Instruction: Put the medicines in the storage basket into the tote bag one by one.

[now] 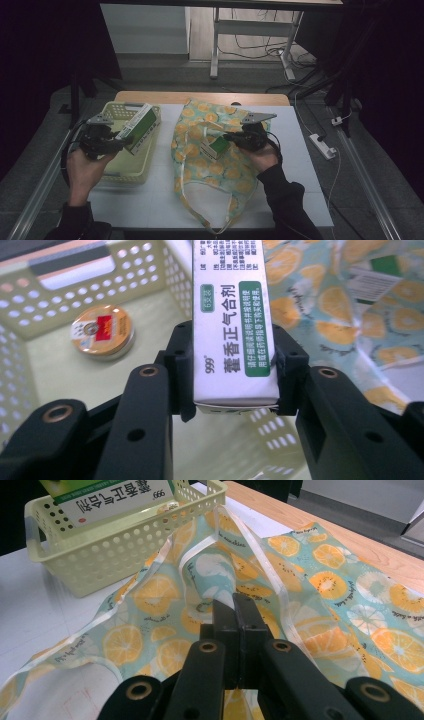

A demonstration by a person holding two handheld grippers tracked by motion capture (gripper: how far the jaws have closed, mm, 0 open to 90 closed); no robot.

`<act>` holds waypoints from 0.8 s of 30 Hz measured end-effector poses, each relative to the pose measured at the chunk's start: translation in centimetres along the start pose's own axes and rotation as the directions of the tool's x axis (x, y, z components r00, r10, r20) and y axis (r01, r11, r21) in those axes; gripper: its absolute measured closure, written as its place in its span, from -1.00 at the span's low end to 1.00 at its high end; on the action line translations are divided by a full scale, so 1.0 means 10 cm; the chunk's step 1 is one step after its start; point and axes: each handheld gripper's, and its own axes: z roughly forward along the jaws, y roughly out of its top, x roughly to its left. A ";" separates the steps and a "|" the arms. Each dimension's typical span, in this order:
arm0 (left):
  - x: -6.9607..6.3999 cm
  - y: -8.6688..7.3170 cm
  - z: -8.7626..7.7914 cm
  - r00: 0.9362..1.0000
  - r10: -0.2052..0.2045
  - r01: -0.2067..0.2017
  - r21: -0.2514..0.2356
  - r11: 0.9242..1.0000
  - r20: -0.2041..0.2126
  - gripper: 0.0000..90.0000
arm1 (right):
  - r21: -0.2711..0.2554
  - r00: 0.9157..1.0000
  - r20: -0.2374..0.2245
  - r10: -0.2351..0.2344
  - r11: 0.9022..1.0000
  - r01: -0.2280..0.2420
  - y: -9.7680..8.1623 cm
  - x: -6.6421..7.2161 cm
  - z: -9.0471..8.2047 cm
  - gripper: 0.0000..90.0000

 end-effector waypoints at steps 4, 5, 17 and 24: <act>-0.09 0.01 -0.04 0.998 0.018 -0.017 -0.013 1.000 0.064 0.38 | 0.002 1.000 0.000 0.000 1.000 0.000 0.00 -0.01 0.00 0.99; -0.09 0.01 -0.04 0.998 0.018 -0.017 -0.013 1.000 0.064 0.38 | 0.002 1.000 0.000 0.001 1.000 -0.001 -0.01 -0.01 0.01 0.99; -0.47 0.01 0.01 0.976 0.103 -0.108 0.019 0.994 0.190 0.38 | 0.008 1.000 0.001 0.002 1.000 -0.002 -0.01 0.00 0.02 0.99; -0.70 0.01 0.03 0.956 0.147 -0.160 0.030 0.987 0.256 0.38 | 0.007 1.000 0.002 0.003 1.000 -0.003 -0.01 0.00 0.02 0.99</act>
